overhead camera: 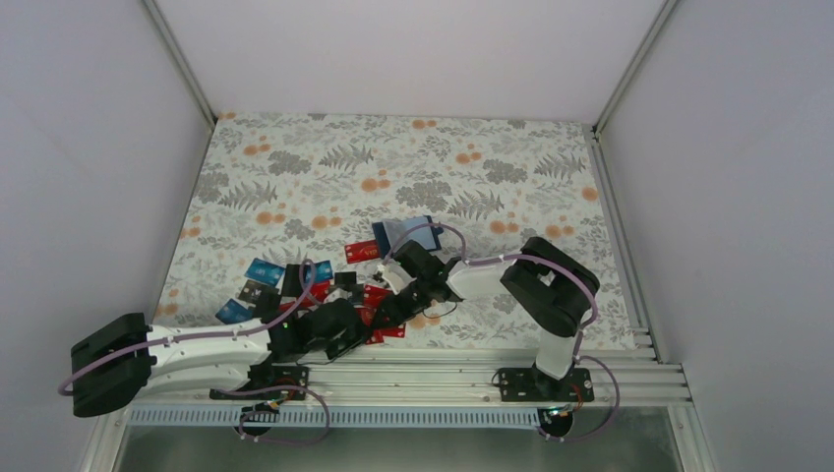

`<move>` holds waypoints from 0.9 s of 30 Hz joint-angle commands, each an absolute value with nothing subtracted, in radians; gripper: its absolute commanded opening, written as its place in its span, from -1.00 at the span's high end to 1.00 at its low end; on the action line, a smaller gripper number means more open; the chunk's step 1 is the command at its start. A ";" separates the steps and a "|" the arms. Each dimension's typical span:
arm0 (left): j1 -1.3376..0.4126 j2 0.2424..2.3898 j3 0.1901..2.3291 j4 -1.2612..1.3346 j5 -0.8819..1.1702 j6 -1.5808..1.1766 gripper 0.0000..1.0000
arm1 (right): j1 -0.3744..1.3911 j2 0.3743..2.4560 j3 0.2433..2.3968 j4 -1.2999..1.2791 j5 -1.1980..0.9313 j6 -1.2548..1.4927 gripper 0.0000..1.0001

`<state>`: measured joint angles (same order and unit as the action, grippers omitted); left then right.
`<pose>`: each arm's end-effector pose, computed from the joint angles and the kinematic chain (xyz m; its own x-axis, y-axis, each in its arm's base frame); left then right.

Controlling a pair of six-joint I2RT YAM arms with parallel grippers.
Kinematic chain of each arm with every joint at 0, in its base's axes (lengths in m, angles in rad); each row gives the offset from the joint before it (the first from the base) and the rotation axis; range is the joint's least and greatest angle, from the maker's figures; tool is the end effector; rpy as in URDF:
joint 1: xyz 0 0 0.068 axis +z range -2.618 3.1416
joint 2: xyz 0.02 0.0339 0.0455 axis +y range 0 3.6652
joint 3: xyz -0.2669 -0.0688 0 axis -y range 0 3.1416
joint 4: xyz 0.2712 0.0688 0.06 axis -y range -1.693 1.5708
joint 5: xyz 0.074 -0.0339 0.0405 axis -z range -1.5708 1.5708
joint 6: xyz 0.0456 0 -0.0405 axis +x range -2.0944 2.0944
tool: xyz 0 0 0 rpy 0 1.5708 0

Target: Put the credit cards into the card holder

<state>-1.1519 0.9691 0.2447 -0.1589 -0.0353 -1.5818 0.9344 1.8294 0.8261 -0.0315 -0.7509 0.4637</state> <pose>0.0778 -0.1708 0.1063 -0.9003 -0.4347 -0.0203 -0.3243 0.7013 -0.6349 0.1767 0.2915 0.0828 -0.8126 -0.5495 -0.1944 -0.4826 0.4472 0.7531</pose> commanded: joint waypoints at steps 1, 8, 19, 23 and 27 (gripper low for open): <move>-1.148 0.975 0.283 -0.188 -0.104 -1.582 0.72 | 0.958 1.887 0.799 -0.078 -0.720 0.462 0.40; -1.146 0.979 0.304 -0.228 -0.141 -1.573 0.70 | 0.959 1.898 0.800 -0.071 -0.726 0.460 0.40; -1.136 1.004 0.324 -0.239 -0.153 -1.553 0.67 | 0.958 1.919 0.807 -0.070 -0.736 0.454 0.40; -1.135 1.006 0.327 -0.248 -0.159 -1.552 0.67 | 0.957 1.924 0.810 -0.070 -0.738 0.451 0.40; -1.134 1.008 0.330 -0.256 -0.168 -1.553 0.80 | 0.958 1.928 0.810 -0.070 -0.740 0.449 0.41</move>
<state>-1.1404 1.0054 0.2996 -0.2611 -0.1287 -1.5574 0.9352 1.8656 0.8291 0.0109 -0.8165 0.4625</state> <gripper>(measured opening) 0.142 0.298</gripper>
